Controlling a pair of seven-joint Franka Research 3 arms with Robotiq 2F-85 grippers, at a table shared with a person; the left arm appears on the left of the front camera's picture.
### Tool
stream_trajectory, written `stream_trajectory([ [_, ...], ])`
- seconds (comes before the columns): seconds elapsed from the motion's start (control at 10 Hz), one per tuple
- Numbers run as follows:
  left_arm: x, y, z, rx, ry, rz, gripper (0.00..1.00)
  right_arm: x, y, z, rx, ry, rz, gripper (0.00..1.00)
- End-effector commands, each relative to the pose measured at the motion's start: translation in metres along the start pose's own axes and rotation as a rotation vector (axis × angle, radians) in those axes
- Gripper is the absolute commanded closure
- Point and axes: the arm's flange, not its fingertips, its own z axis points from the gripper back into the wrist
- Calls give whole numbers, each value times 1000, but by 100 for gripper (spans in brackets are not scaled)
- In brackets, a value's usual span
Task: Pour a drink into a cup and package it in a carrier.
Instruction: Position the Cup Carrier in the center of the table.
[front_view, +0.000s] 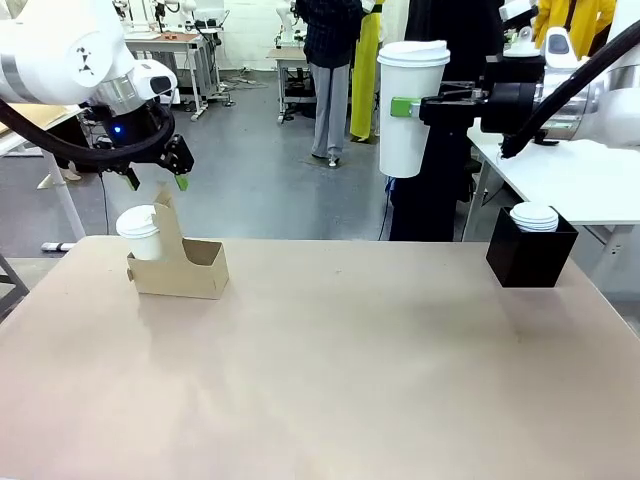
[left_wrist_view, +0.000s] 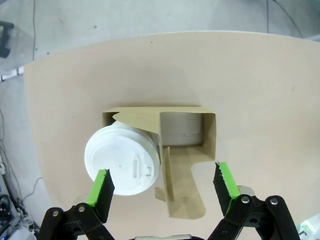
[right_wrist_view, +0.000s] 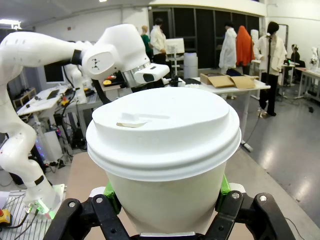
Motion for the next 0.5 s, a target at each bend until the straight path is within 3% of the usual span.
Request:
stream_trajectory([
  [0.0,0,0,1,0,-2,-14,0,5,0,-3,-10,-3,13,19],
  [0.3,1,-3,1,39,-22,37,0,5,0,-3,-10,-3,13,19],
  [0.4,8,-3,-1,7,24,14,0,5,0,-3,-10,-3,13,19],
])
